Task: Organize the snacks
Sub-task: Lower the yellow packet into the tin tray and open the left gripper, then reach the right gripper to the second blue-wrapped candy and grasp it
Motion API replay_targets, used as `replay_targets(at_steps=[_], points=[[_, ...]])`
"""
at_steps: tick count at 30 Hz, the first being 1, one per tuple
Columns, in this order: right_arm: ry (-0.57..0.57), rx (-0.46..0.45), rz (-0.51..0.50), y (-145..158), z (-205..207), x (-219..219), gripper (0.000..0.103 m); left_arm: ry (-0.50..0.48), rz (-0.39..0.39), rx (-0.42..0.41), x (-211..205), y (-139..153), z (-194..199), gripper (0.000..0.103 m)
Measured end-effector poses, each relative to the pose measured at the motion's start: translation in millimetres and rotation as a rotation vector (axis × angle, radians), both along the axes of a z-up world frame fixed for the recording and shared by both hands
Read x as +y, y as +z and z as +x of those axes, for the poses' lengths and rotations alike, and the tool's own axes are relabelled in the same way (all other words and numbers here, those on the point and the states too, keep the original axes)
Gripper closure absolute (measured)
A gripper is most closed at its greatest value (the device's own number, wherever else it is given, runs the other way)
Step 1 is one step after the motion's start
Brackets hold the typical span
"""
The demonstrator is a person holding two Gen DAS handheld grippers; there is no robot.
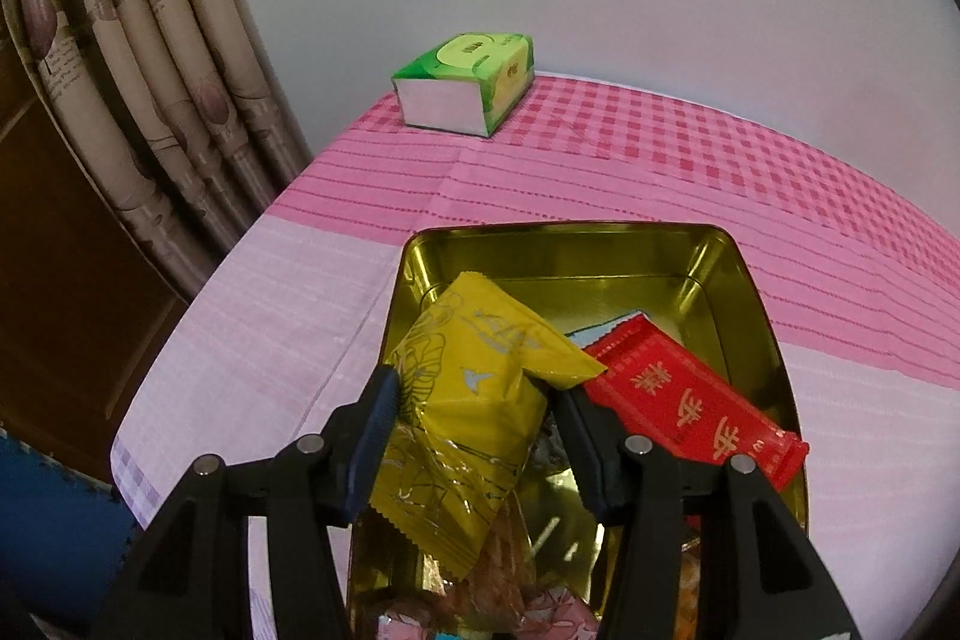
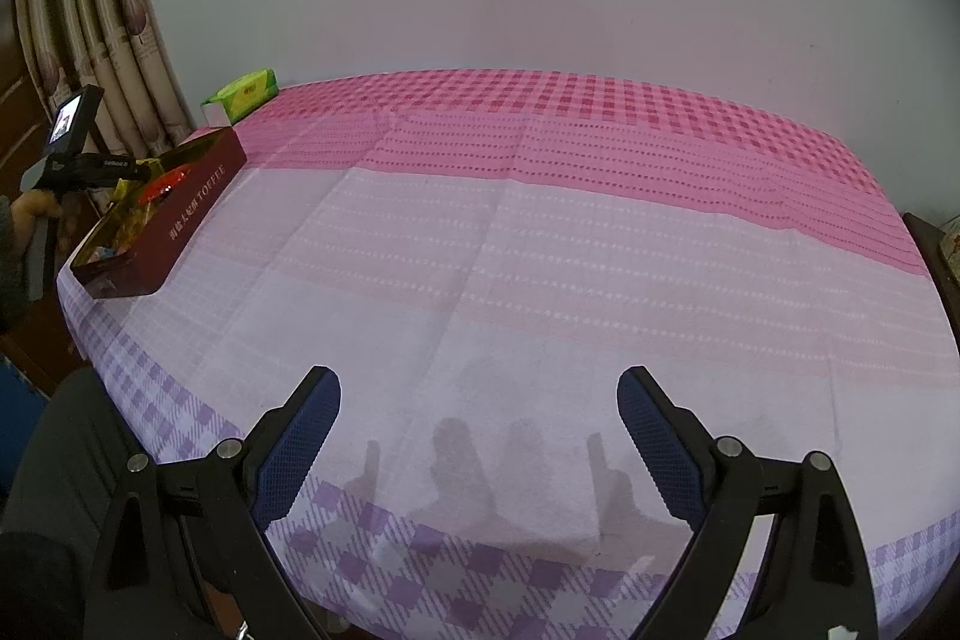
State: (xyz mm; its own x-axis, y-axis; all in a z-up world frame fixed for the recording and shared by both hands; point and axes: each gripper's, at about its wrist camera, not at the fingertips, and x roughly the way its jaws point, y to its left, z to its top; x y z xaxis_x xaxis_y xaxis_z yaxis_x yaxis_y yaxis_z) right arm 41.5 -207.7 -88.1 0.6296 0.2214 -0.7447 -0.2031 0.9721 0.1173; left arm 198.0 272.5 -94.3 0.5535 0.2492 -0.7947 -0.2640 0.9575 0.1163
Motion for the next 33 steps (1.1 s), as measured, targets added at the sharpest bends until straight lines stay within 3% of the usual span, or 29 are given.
replay_targets(at_steps=[8, 12, 15, 21, 30, 33], points=[[-0.006, -0.001, 0.003, -1.1, 0.8, -1.3, 0.01, 0.003, 0.0, -0.006, 3.3, 0.7, 2.0, 0.049], [-0.004, 0.012, 0.005, -4.6, 2.8, -1.3, 0.01, -0.019, 0.001, -0.025, 3.5, 0.5, 0.7, 0.041], [-0.003, 0.012, 0.005, -4.3, 2.7, -1.0, 0.01, -0.032, -0.031, -0.033, 4.9, 6.4, -9.6, 0.041], [-0.01, 0.012, 0.016, -6.6, 4.4, -3.9, 0.01, -0.055, -0.1, -0.106, 8.3, 28.4, -66.3, 0.036], [0.001, -0.001, -0.013, -6.5, 2.6, 0.1, 0.01, -0.114, -0.145, -0.055, -1.0, 24.3, -117.5, 0.036], [-0.042, -0.087, -0.057, -2.6, 7.0, -10.9, 0.004, -0.082, -0.172, -0.101, 3.1, 29.0, -139.9, 0.036]])
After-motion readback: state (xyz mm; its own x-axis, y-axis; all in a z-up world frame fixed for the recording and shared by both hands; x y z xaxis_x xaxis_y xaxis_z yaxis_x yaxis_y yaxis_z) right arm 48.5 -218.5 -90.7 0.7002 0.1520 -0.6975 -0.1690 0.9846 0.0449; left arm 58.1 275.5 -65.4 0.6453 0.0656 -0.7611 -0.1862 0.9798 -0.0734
